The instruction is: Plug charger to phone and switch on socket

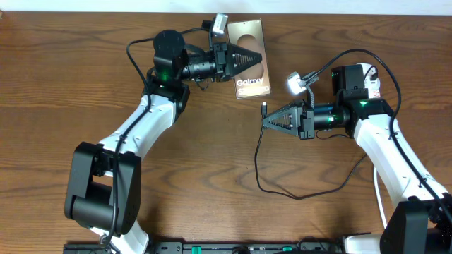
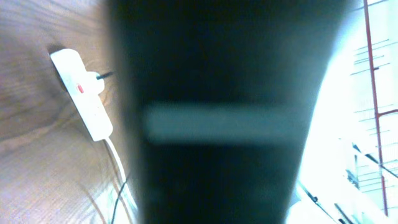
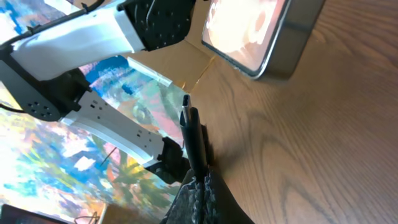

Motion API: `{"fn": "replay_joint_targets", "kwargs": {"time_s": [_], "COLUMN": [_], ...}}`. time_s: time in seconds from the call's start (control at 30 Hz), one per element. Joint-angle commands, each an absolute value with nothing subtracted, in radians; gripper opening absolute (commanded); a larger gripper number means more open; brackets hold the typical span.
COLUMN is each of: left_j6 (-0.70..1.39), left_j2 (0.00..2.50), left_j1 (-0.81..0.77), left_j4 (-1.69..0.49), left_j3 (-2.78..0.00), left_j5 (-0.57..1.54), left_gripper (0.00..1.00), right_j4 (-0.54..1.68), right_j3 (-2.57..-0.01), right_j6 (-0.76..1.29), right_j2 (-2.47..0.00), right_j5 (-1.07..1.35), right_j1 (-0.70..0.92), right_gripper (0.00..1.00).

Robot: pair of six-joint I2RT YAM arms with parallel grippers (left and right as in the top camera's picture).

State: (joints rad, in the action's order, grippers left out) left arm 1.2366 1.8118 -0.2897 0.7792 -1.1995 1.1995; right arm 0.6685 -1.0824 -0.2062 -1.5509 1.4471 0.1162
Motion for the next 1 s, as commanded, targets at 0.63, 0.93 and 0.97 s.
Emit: {"fn": "replay_joint_targets", "kwargs": {"time_s": [0.63,0.93,0.97], "left_j6": [1.270,1.275,1.282], "left_j2": [1.781,1.781,1.781], "left_j1": [-0.345,-0.344,-0.344], "left_j4": [0.874,0.874,0.874], "left_j3": [-1.226,-1.226,-1.226], "left_j5": [1.205,1.192,1.185], "left_gripper": [0.07,0.07,0.07], "right_j4": [0.662,0.667,0.670], "right_j3": [-1.077,-1.077,-1.077], "right_j6": [-0.179,-0.179,-0.179], "right_j2": [-1.545,-1.545,-1.545], "right_j5": [1.495,1.496,1.495], "right_j1": [0.113,0.113,0.113], "right_gripper": [0.01,0.01,0.01]}}
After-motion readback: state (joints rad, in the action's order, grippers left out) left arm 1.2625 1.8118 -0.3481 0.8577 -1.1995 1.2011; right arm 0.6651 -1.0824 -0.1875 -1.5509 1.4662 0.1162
